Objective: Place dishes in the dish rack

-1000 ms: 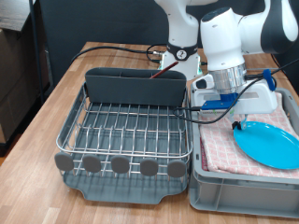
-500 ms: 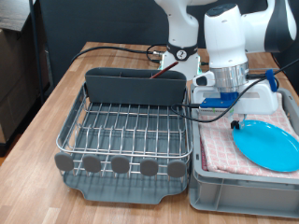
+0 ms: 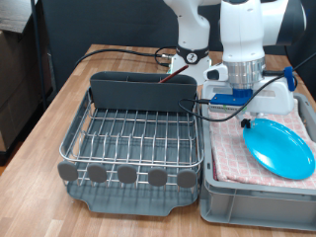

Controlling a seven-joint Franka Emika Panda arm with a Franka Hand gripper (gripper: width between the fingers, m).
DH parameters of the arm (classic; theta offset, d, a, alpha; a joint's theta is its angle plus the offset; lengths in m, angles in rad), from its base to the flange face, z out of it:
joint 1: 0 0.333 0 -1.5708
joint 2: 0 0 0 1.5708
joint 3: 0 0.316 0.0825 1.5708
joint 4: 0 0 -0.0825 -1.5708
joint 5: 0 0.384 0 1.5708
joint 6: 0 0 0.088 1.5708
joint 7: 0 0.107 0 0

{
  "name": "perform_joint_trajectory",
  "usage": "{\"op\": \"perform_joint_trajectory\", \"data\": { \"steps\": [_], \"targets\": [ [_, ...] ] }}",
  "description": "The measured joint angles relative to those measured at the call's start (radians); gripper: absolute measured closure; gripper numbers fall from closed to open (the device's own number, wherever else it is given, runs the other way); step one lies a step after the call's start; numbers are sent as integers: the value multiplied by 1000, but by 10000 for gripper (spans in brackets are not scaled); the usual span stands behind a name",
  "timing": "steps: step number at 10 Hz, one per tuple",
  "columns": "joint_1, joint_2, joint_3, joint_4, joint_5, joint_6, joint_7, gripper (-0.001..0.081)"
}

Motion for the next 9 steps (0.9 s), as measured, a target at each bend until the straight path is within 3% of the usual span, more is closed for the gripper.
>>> {"op": "perform_joint_trajectory", "data": {
  "steps": [5, 9],
  "targets": [
    [-2, -125, -36, 5, -301, -192, 202, 787],
    [-4, -185, -38, 98, -466, -479, 264, 787]
  ]
}}
